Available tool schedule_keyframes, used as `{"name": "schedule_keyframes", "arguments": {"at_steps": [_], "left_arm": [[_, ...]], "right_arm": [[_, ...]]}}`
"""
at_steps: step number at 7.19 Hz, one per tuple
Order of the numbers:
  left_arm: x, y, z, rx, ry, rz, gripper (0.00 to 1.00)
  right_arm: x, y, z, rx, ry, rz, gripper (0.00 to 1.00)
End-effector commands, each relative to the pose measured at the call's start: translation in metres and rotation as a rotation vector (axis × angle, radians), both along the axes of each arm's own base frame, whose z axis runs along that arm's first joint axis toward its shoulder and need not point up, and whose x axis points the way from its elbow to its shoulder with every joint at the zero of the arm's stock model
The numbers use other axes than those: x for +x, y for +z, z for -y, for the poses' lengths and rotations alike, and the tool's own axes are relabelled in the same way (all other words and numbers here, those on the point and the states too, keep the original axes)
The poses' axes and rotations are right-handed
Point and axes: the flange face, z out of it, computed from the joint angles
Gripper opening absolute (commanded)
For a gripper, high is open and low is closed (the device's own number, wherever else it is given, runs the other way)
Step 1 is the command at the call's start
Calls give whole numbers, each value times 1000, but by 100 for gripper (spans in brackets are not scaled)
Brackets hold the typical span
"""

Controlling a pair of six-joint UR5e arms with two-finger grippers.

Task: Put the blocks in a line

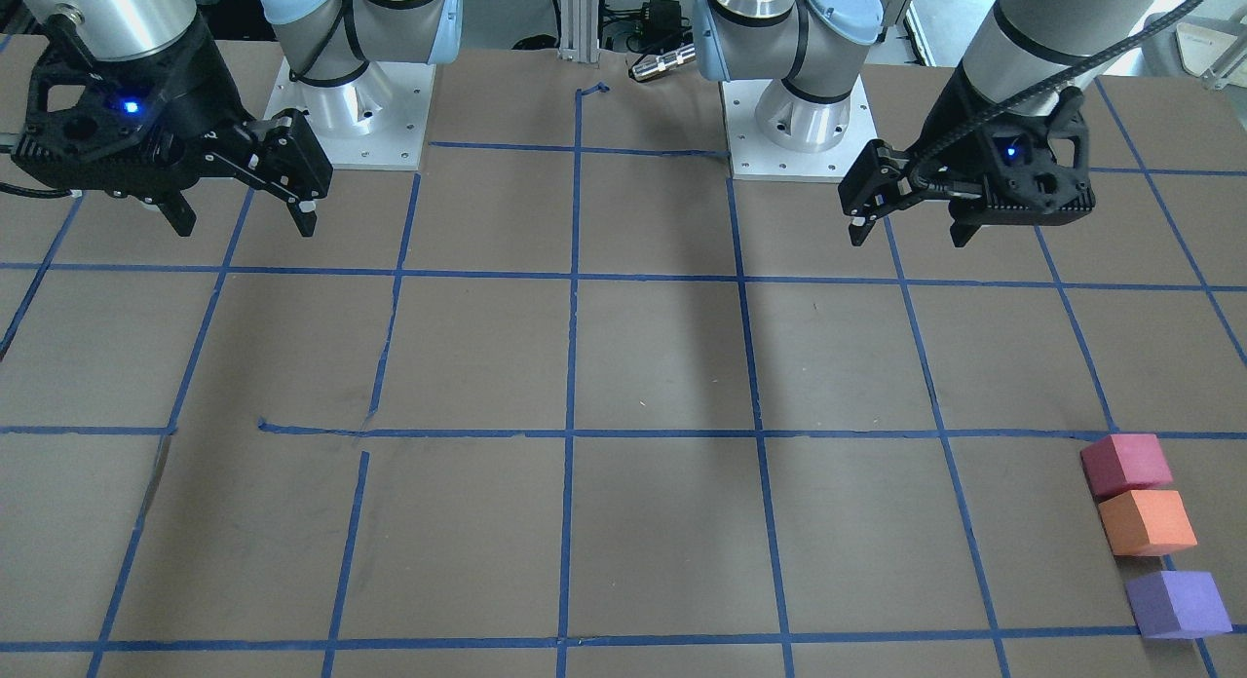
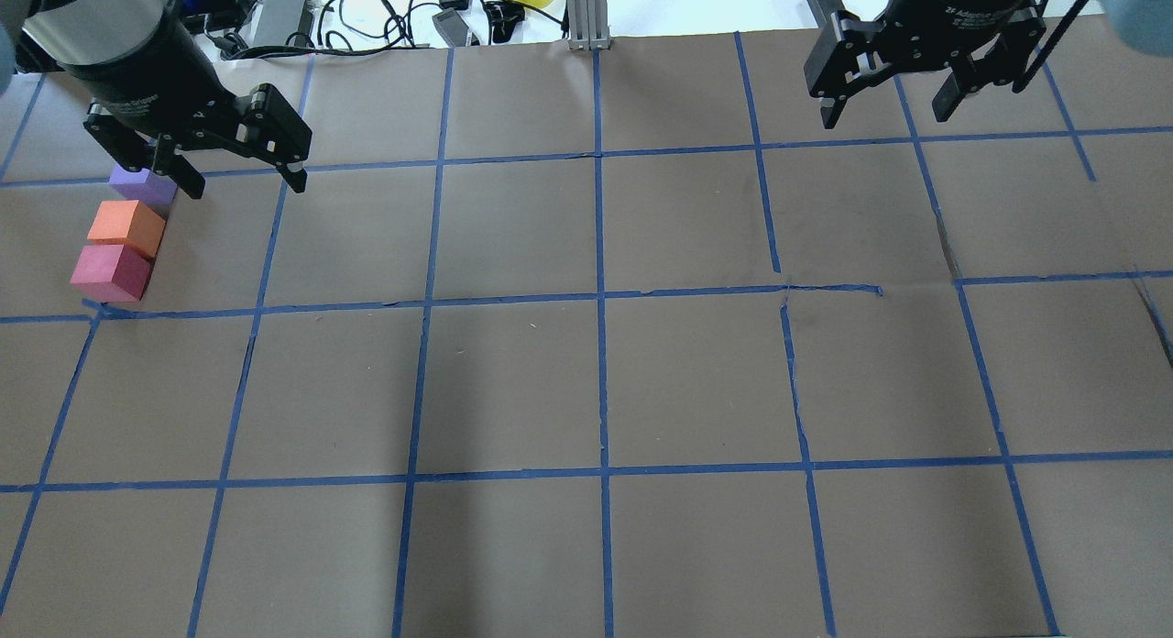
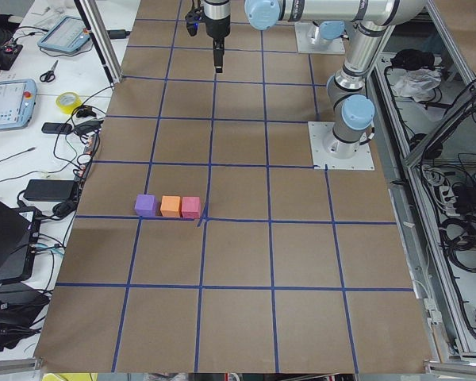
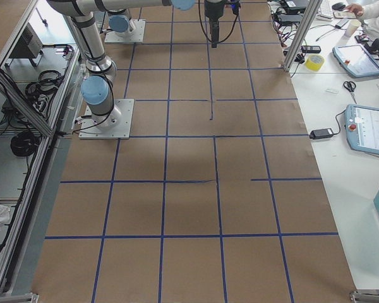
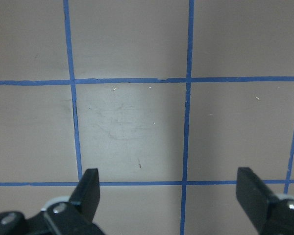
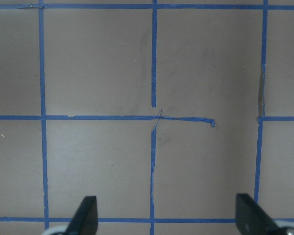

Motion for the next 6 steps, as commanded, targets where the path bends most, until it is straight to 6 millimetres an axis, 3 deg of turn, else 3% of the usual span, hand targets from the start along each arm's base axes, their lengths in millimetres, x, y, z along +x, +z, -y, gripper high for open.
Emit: {"name": "schedule_keyframes", "arguments": {"at_steps": [1,4,6], "left_arm": [[-12,4,-12,-7,8,-7,100],[-41,-5,-24,13,34,-9,100],[-46,-6,-23,12,28,-11,100]], "right_arm": [[0,0,0,1,-1,0,100],[0,0,0,0,-1,0,100],[0,0,0,0,-1,0,100]]}}
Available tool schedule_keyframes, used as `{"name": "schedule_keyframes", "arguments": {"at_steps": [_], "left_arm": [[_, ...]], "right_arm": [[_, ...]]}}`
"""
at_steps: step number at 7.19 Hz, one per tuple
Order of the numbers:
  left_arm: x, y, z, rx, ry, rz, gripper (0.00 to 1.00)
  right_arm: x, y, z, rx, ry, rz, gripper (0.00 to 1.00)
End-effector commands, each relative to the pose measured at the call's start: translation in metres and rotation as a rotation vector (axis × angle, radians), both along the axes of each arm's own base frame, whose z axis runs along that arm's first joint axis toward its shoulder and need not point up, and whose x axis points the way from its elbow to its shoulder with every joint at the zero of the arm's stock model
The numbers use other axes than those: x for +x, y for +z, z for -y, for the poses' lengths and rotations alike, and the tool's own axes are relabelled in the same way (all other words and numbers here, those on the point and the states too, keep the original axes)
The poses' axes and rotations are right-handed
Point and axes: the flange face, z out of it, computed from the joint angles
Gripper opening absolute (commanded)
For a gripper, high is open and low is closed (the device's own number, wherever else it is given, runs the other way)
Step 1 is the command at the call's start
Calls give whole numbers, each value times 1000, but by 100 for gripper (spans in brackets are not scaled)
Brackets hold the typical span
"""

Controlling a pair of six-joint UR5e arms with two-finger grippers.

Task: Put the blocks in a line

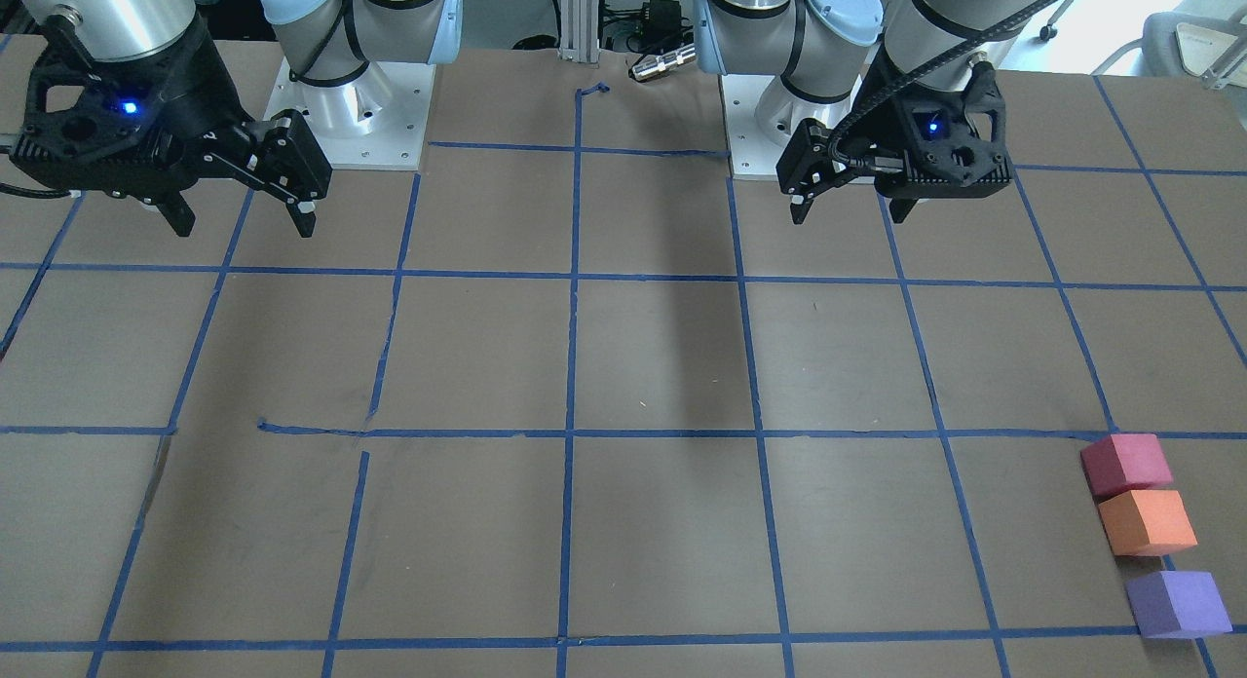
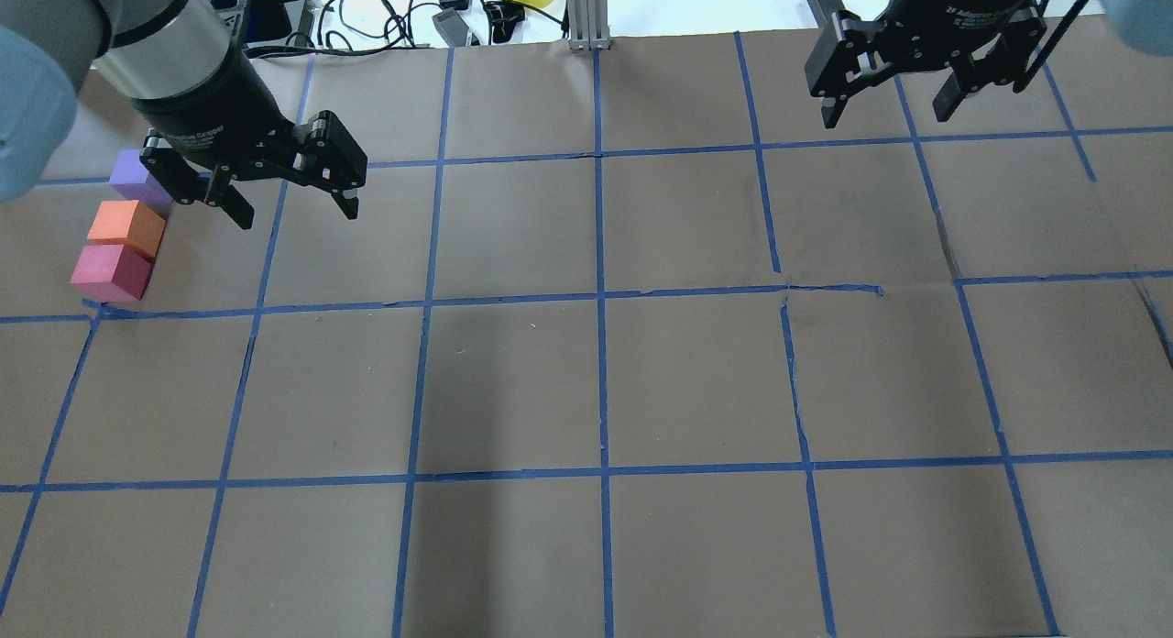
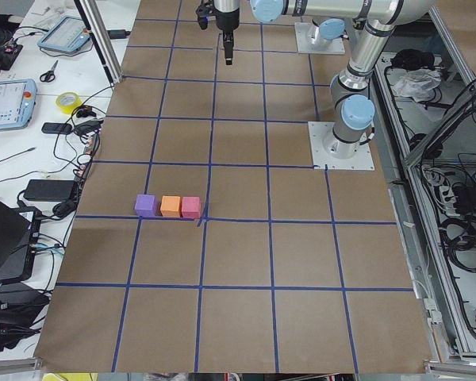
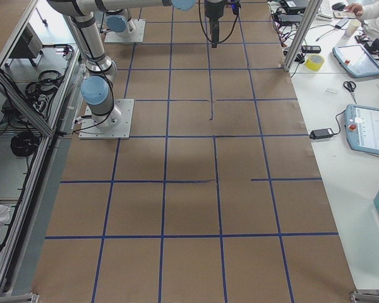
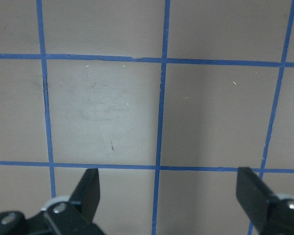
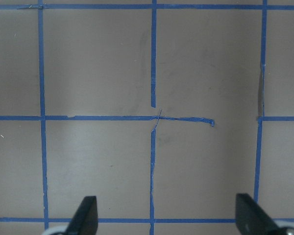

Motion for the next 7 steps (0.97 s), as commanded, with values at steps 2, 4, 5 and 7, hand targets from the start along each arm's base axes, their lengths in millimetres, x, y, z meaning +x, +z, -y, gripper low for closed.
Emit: {"name": "schedule_keyframes", "arguments": {"at_steps": [2,4,5,7], "left_arm": [[-6,-1,-2,1,-6,-5,100],[-6,-1,-2,1,-7,-7,100],[-6,-1,-2,1,-9,-7,100],[-6,-1,-2,1,-15,-7,100]], "right_arm": [[0,0,0,0,0,0,100],[0,0,0,0,0,0,100],[0,0,0,0,0,0,100],[0,0,0,0,1,0,100]]}}
